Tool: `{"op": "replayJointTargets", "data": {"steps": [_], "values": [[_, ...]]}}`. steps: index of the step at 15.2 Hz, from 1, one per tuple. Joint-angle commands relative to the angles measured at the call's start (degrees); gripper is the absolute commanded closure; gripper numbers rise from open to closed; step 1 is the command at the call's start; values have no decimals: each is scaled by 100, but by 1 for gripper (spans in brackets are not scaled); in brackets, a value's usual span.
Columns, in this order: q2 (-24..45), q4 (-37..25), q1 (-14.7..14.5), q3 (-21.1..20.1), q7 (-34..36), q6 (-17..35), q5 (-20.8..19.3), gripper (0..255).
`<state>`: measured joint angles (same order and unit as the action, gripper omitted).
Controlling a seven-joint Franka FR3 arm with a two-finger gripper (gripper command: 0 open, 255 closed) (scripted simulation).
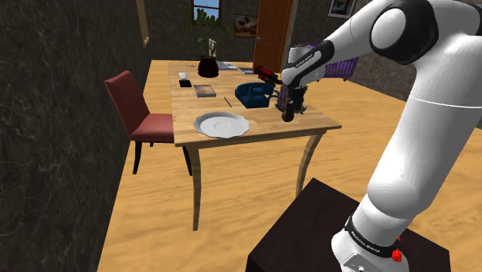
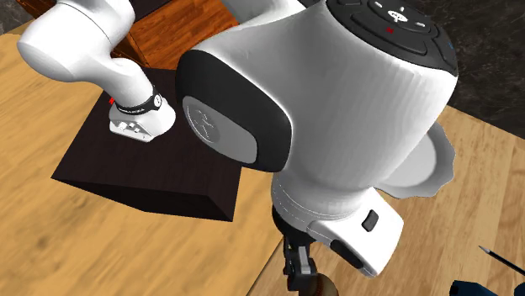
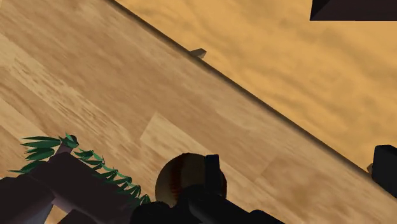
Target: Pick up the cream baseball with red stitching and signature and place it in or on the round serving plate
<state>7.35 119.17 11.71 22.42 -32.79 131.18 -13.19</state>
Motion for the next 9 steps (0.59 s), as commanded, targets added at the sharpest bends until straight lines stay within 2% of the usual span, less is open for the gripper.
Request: {"op": "replayJointTargets", "data": {"steps": [1, 5, 9], "values": [[432, -379, 107, 31, -190, 167, 146, 0], [1203, -1187, 378, 22, -538, 349, 430, 0], [1367, -1177, 442, 2, -573, 527, 483, 0]]}}
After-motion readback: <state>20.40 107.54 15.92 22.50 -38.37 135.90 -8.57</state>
